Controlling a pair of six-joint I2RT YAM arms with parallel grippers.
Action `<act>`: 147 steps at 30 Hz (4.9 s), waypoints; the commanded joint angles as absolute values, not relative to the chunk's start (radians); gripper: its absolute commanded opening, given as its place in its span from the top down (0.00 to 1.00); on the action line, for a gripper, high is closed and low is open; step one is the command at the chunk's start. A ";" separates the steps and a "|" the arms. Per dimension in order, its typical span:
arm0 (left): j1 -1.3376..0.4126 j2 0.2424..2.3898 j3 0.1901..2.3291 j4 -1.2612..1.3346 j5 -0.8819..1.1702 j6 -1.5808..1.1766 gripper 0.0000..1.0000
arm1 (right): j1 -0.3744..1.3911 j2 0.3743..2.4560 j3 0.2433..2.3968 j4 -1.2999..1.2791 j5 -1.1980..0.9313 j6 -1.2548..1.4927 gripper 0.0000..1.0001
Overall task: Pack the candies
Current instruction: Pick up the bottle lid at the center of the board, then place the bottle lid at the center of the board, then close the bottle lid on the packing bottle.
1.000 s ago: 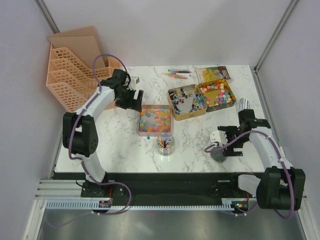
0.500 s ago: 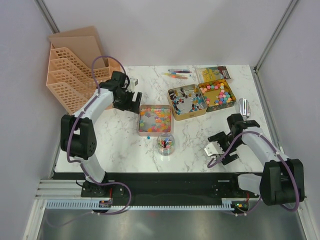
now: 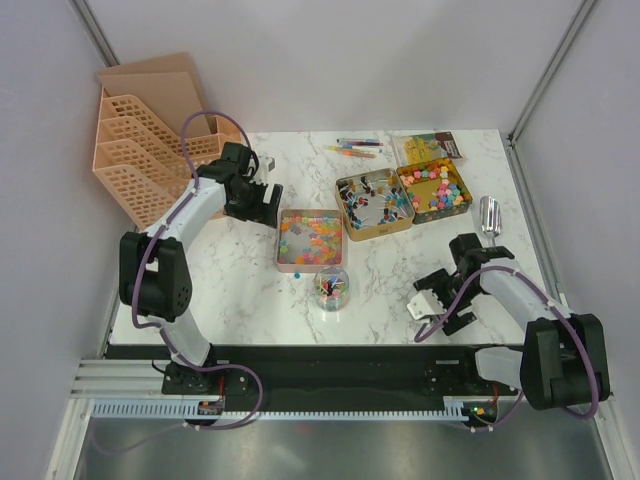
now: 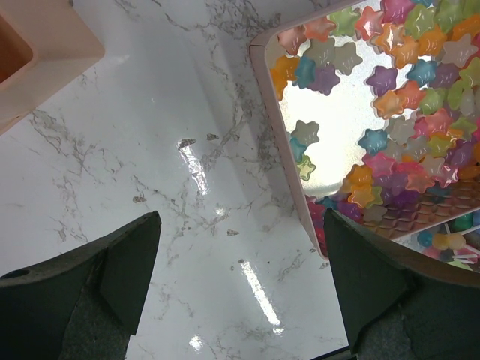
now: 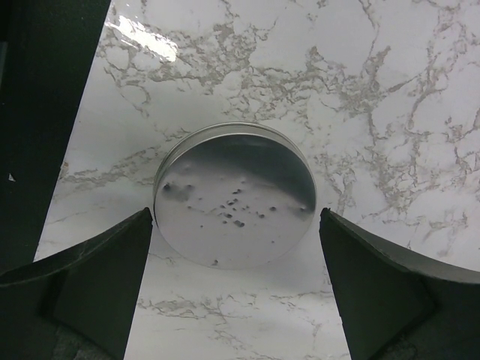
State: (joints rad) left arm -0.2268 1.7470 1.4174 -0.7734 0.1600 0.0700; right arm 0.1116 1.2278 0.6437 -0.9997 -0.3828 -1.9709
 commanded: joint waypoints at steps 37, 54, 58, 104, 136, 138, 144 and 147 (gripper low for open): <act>-0.222 1.648 1.290 -0.696 0.127 0.083 0.02 | 0.474 1.380 1.313 -1.106 -0.407 -1.525 0.21; -0.222 1.574 1.264 -0.695 0.126 0.086 0.02 | 0.373 1.764 1.407 -1.002 -0.331 -1.204 0.34; -0.222 1.575 1.264 -0.695 0.120 0.087 0.02 | 0.351 1.844 1.439 -0.973 -0.337 -1.164 0.57; -0.221 1.684 1.328 -0.701 0.126 0.080 0.03 | 0.206 1.715 1.261 -0.968 -0.453 -1.333 0.02; -0.221 1.743 1.368 -0.713 0.101 0.087 0.03 | 0.213 1.847 1.261 -1.008 -0.448 -1.428 0.02; -0.221 1.747 1.373 -0.712 0.101 0.089 0.03 | 0.218 1.845 1.250 -1.000 -0.443 -1.427 0.02; -0.221 1.753 1.381 -0.715 0.100 0.089 0.03 | 0.248 1.822 1.197 -0.942 -0.423 -1.416 0.02; -0.221 1.755 1.381 -0.716 0.098 0.089 0.03 | 0.255 1.816 1.184 -0.934 -0.423 -1.416 0.02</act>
State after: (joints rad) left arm -0.2249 1.7546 1.3388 -0.7242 0.1062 0.0696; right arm 0.2455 1.8408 1.2118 -0.9607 -0.4023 -1.4025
